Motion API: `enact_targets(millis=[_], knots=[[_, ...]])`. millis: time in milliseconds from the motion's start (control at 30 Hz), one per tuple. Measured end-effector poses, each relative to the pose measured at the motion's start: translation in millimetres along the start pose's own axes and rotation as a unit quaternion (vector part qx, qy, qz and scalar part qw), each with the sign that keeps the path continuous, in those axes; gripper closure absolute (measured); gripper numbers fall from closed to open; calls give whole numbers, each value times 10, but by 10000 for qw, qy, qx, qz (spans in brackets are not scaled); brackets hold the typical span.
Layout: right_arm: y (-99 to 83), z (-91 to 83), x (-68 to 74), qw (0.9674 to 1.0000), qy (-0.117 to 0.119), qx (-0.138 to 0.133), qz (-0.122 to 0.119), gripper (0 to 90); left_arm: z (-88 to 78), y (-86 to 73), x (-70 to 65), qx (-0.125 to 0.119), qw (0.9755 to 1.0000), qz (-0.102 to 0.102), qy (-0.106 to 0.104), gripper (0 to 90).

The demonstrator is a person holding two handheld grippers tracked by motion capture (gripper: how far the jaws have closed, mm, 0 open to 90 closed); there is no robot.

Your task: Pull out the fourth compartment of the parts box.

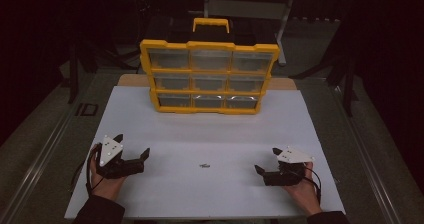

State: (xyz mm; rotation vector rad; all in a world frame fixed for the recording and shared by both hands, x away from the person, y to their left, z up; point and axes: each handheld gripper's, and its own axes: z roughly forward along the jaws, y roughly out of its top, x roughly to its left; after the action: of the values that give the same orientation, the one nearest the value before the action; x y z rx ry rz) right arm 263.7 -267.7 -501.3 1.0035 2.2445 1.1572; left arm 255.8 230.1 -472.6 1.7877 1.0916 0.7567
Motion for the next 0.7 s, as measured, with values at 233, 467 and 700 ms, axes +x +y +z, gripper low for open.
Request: enact_targets(millis=[233,467,700], knots=[[4,0,8,10000,20,6,-25,100,0,0,-12,56,10000,13,19,38],[2,1,1,10000,21,-16,-35,100,17,14,-19,178,9998,-60,-73,51],[-2,9,-4,10000,15,-3,-34,100,46,77,5,160,9994,-264,-149,54]])
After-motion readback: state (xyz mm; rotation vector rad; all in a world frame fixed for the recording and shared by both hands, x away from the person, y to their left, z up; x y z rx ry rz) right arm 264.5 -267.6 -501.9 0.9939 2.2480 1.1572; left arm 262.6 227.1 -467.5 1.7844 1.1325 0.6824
